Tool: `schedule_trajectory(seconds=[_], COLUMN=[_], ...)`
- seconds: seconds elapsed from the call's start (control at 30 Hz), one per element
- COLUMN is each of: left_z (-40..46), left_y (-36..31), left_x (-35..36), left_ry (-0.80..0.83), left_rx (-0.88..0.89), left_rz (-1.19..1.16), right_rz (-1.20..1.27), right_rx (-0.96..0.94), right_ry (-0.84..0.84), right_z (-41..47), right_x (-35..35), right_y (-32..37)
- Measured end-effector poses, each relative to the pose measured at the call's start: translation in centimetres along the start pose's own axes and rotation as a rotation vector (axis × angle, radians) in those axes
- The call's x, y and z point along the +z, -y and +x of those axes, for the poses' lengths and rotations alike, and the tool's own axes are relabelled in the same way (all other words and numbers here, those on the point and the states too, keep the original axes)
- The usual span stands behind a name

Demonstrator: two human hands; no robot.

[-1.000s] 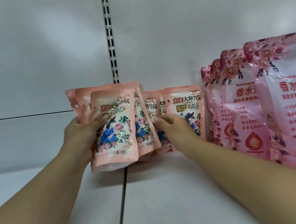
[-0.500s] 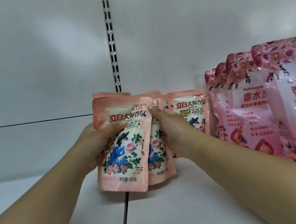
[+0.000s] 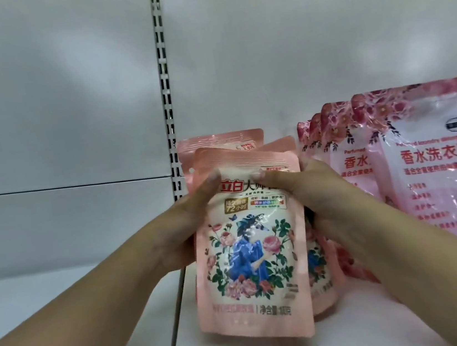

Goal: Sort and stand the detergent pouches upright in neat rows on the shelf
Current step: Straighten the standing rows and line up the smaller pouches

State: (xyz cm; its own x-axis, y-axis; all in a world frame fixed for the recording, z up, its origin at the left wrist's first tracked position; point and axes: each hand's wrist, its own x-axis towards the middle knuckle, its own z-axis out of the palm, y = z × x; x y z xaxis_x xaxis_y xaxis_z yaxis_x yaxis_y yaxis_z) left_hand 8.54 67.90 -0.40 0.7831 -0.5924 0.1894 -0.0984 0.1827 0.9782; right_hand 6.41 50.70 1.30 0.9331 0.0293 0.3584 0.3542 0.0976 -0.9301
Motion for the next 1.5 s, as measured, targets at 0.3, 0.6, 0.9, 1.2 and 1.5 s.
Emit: schedule_trajectory(seconds=[0.3,0.6,0.9,1.2,1.5], left_z=[2.5,5.3,5.3,5.1,1.6], left_y=[1.4,1.8,2.8,2.6,-0.1], left_x=[-1.9,-3.1,-5.5,-5.5,0.5], left_ry=[-0.735,-0.676,-0.85,-0.986,-0.361], left_rx=[0.165,0.084,0.129,0.241,0.106], left_rz=[0.02,0.165,0.093,0.195,0.069], right_rz=[-0.508,-0.567,-0.565,-0.491,-0.283], right_rx=[-0.374,-0.458,-0.45,-0.47,-0.454], right_ry=[-0.501,-0.555,-0.588,-0.57,-0.455], right_z=[-3.8,-2.9,-2.6,-2.8,-3.6], right_x=[1.1,0.4,0.0,-0.3,0.0], right_y=[-0.9,-1.9,-2.0,-2.3,-1.8])
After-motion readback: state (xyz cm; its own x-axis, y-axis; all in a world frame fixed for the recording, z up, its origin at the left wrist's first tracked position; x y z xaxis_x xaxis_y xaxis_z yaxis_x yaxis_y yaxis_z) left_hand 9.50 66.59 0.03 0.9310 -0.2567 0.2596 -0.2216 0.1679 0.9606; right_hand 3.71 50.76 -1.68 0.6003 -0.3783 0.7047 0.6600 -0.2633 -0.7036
